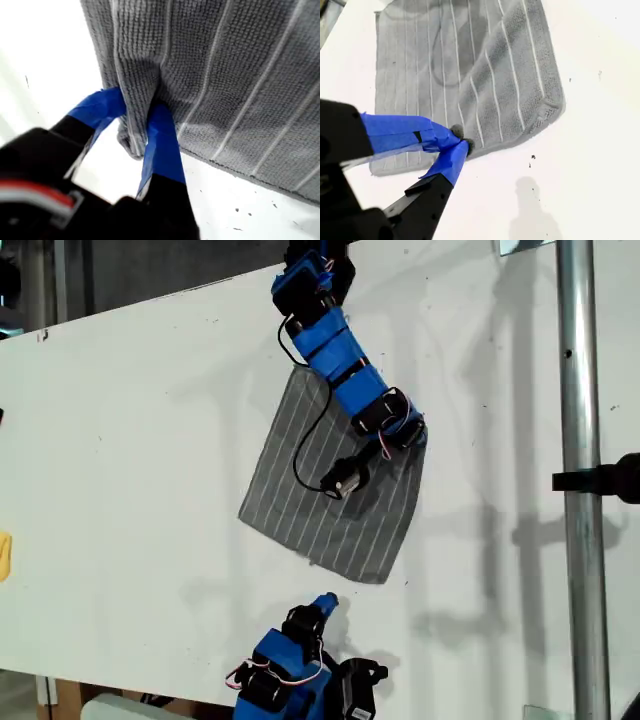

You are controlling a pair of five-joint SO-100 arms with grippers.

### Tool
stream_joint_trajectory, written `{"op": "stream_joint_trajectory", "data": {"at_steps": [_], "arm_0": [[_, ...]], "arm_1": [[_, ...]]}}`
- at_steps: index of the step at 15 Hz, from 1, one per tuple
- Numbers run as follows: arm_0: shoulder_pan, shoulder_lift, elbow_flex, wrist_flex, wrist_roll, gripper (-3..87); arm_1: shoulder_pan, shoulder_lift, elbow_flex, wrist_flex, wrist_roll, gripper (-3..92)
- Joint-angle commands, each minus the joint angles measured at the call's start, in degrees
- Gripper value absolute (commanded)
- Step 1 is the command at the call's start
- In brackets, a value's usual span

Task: Grasp corners of a towel and fold twice.

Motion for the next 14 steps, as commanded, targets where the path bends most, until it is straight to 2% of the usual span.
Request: {"op": "stream_joint_trajectory", "data": {"at_steps": [1, 5, 7, 8, 9, 10, 13, 14], "arm_0": [[-0.44, 1.67, -0.35, -0.79, -0.53, -2.7], [-0.62, -1.41, -2.81, -1.14, 0.97, -1.5], [1.05, -5.54, -8.0, -0.35, 4.39, 24.8], [2.2, -7.21, -10.81, -0.35, 7.21, 31.9], [3.08, -9.93, -14.24, 0.35, 11.07, 33.0], [3.43, -14.06, -18.54, 4.57, 10.81, 31.3], [4.13, -22.76, -24.17, 5.19, 10.02, 24.5], [4.04, -24.61, -25.66, 5.54, 9.58, 19.5]], "arm_1": [[1.14, -0.09, 1.85, 1.05, -1.23, -0.2], [1.23, 0.79, 1.85, -0.09, -1.23, -0.2], [1.05, 1.05, 1.85, -0.18, -1.23, -0.2], [1.05, 1.05, 1.85, -0.18, -1.14, -0.2], [0.97, 1.05, 1.85, -0.35, -1.14, -0.2], [0.97, 1.14, 1.85, -0.53, -1.14, -0.2], [0.7, 1.41, 1.85, -0.62, -0.7, -0.2], [0.53, 1.41, 1.85, -0.88, -0.53, -0.2]]}}
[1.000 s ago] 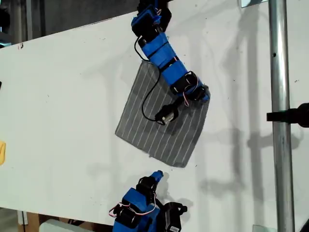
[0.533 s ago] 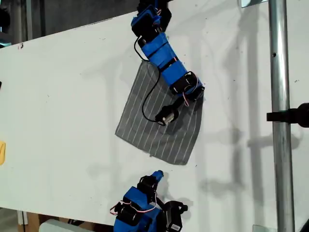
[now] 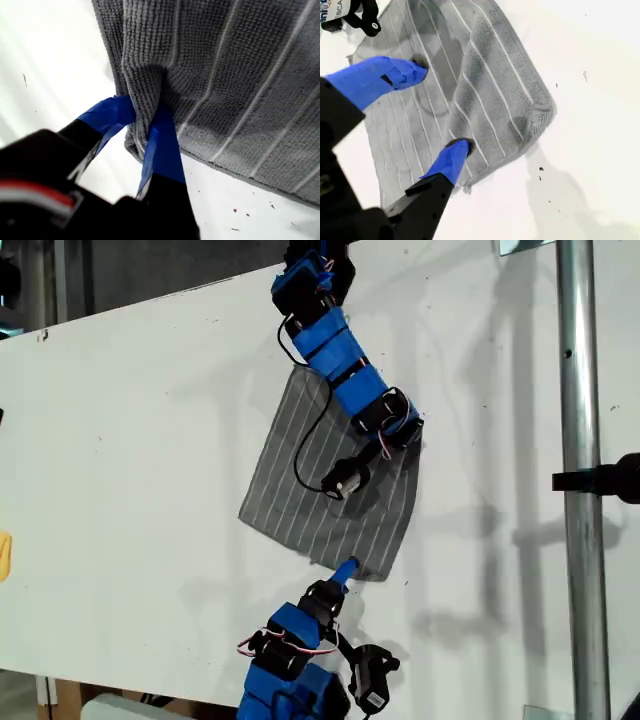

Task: Grasp corners of a towel and fold twice.

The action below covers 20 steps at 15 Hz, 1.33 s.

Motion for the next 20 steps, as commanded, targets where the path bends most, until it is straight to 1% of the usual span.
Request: {"op": "stream_joint_trajectory", "data": {"at_steps": [1, 2, 3, 4, 5, 8, 10, 12, 16, 18, 20], "arm_0": [[0.97, -2.29, -5.8, 1.23, -1.41, 14.2], [0.97, -2.64, -5.89, 0.7, -0.88, 16.2], [1.41, -3.16, -5.89, -0.09, -0.09, 25.2], [2.2, -4.22, -5.98, -1.05, 0.97, 32.3], [2.99, -5.62, -6.06, -1.85, 1.41, 33.7], [3.78, -10.81, -4.31, -4.57, -1.85, 31.4], [4.04, -14.33, -3.43, -6.77, -3.34, 32.5], [3.16, -16.26, 0.35, -10.28, -5.27, 30.2], [1.93, -17.75, 6.24, -15.73, -6.86, 27.2], [2.02, -19.69, 6.59, -15.91, -8.0, 28.0], [1.85, -23.73, 6.24, -16.96, -8.61, 26.9]], "arm_1": [[0.44, 0.7, 1.23, -0.35, 0.18, -0.2], [0.35, 0.7, 1.23, -0.35, 0.26, -0.2], [0.18, 0.79, 1.23, -0.35, 0.26, -0.2], [0.09, 0.79, 1.23, -0.18, 0.35, -0.2], [-0.09, 0.79, 1.23, -0.09, 0.44, -0.2], [-0.26, 0.79, 1.23, -0.26, 0.7, -0.2], [-0.44, 0.88, 1.23, -0.35, 0.88, -0.2], [-0.62, 0.97, 1.23, -0.44, 0.97, -0.2], [-0.88, 1.05, 1.23, -0.62, 0.97, -0.2], [-0.79, 1.05, 1.23, -0.62, 0.97, -0.2], [-0.79, 1.14, 1.23, -0.7, 0.88, -0.2]]}}
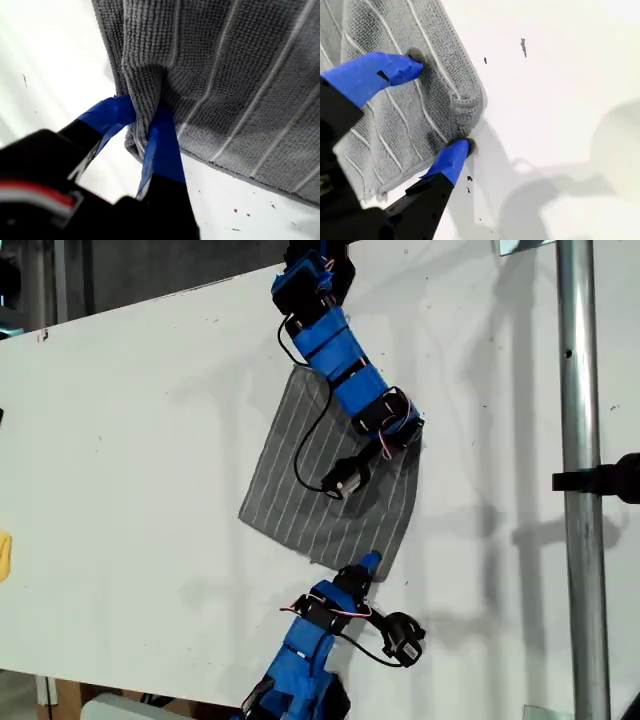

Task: Grasp corners of a towel and fold twice.

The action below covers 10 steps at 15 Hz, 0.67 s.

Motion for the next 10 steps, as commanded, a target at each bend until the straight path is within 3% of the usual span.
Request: {"op": "stream_joint_trajectory", "data": {"at_steps": [1, 4, 6, 7, 10], "arm_0": [[-1.23, -2.9, -1.85, -1.23, -0.97, 26.4], [-1.14, -5.8, -2.29, -3.16, -1.14, 15.6], [-1.41, -5.54, -2.9, -3.25, -1.14, 0.1], [-1.76, -5.71, -4.75, 0.0, -3.96, -0.2], [-0.88, -6.33, -11.51, 3.6, -1.76, -2.8]], "arm_1": [[-0.26, 0.97, 1.23, -0.53, 0.44, -0.2], [-0.35, 0.97, 1.23, -0.62, 0.62, -0.2], [-0.35, 0.97, 1.23, -0.62, 0.62, -0.2], [-0.35, 1.05, 1.23, -0.62, 0.62, -0.2], [-0.35, 2.64, 1.14, -0.88, 1.32, -0.2]]}}
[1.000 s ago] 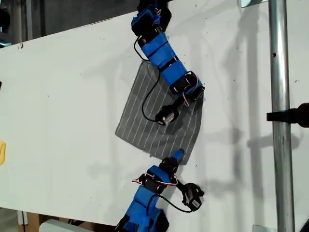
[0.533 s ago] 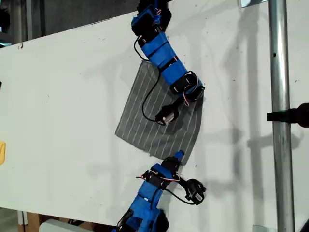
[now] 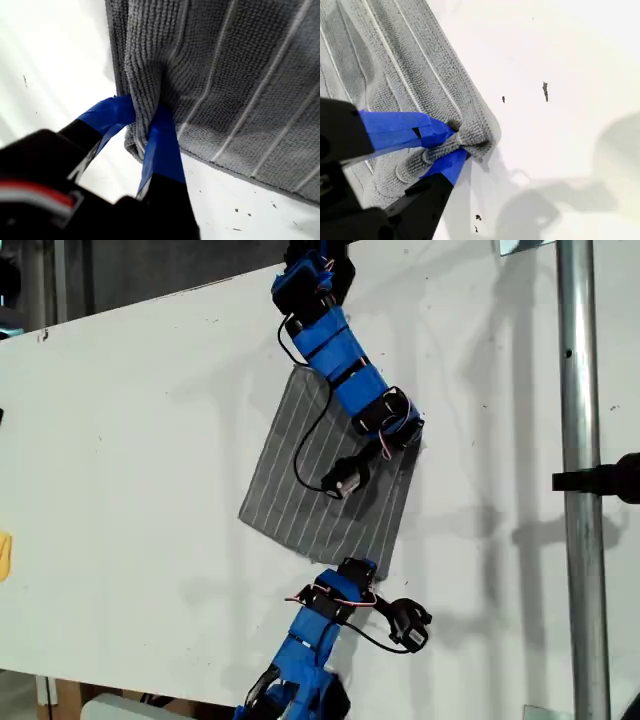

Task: Grasp corners of a towel and fold twice.

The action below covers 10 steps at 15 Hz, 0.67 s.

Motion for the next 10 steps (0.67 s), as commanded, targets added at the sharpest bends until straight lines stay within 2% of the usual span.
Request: {"op": "stream_joint_trajectory", "data": {"at_steps": [1, 2, 4, 6, 7, 10], "arm_0": [[0.18, 0.53, -6.33, 3.6, 0.35, -2.9], [1.14, 0.62, -10.2, 8.09, 0.09, -2.9], [4.04, 0.53, -23.03, 23.03, -2.11, -2.9], [5.36, 0.53, -31.99, 31.82, -2.81, -2.9], [5.36, 1.05, -34.45, 35.16, -4.13, -2.9], [2.64, 4.22, -33.13, 37.0, -3.43, -2.9]], "arm_1": [[-0.7, 4.13, 0.09, -1.05, 1.05, -0.2], [-1.23, 6.24, -0.7, -2.46, 1.32, -0.2], [-2.81, 8.26, -5.63, -3.25, 1.41, -0.2], [-4.13, 11.69, -8.79, -3.52, 1.41, -0.2], [-4.39, 14.41, -8.96, -4.83, 1.49, -0.2], [-4.66, 19.86, -8.44, -4.83, 1.85, -0.2]]}}
